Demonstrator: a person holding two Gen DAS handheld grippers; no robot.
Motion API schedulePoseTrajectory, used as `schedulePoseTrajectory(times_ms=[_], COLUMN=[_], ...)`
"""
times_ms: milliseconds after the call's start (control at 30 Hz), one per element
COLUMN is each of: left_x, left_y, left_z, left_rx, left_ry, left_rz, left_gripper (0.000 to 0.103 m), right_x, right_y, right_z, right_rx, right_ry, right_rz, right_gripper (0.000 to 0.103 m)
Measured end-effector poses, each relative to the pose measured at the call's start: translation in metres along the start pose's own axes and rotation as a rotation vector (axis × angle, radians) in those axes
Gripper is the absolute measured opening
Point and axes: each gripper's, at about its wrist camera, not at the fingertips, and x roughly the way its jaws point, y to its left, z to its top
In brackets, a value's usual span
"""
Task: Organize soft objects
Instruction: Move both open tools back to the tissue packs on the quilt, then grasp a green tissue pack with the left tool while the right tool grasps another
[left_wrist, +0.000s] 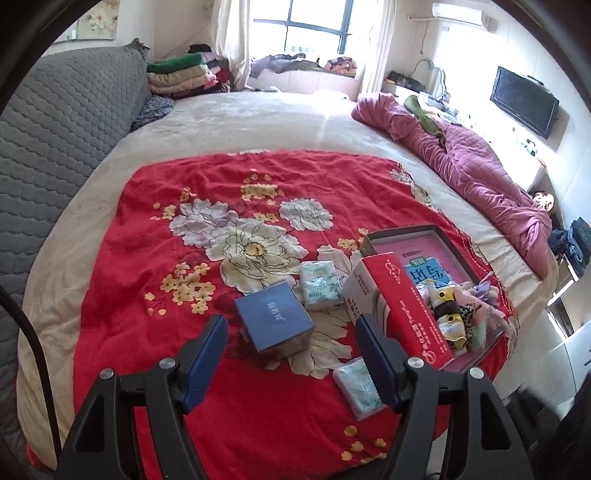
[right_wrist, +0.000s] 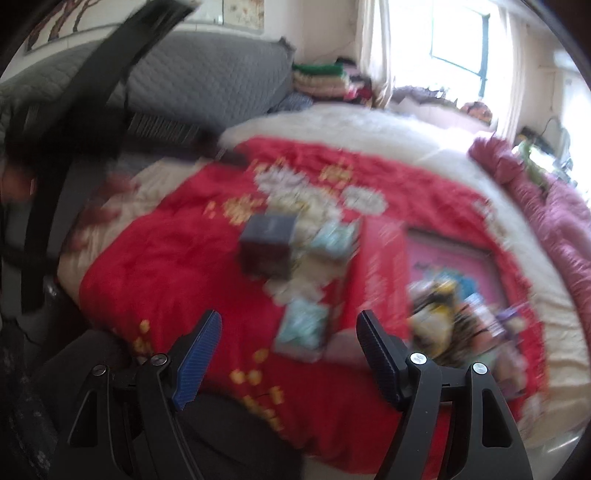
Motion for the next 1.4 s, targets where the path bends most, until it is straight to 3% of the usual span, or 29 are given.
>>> schedulePoseTrajectory(times_ms=[367,733,833,967,1133,1267,1367,1400], left_x=[0.092,0.184,0.2,0.216,0.234,0.247,0.253,0.253], left_y=[-0.007,-0.01,-0.015,-0.018,-0.022,-0.025,-0.025,-0.025], left_z=[0.021,0.048,0.05,0.051,0.051,0.05,0.049,0.049], left_rx=[0.021,0.058,0.077,0.069,0.073,0.072,0.058,0.057], left_ry=[0.151,0.314,0.337,0.376,0.403,0.427,0.43,0.427], left_rz=[-0.05,-0.12,-0.101,-0.135,-0.142,-0.138,-0.147,-0.153], left_gripper=[0.071,0.071,0.071,0.071,0.071,0.07,0.065,0.059], right_x=[0.081,0.131,0.141,0.155,0.167,0.178,0.183,0.184], right_y=[0.001,0.021,0.025,0.027,0.027,0.023,0.027,0.027], right_z=[-0.013,-0.013,-0.013,-0.013,-0.016,-0.019,-0.024,-0.025], right_rx=[0.032,-0.099,-0.133,-0.164,-0.213,-0.292,-0.351,-0.365], right_ry=[0.116,0.183,0.19,0.209,0.217,0.222,0.223,0.218], right_rz=[-0.062,-0.259,-0.302,-0.348,-0.399,-0.459,-0.475,-0.478], right_gripper=[0.077,0.076,0.076,0.075,0.067,0.05,0.046,0.043])
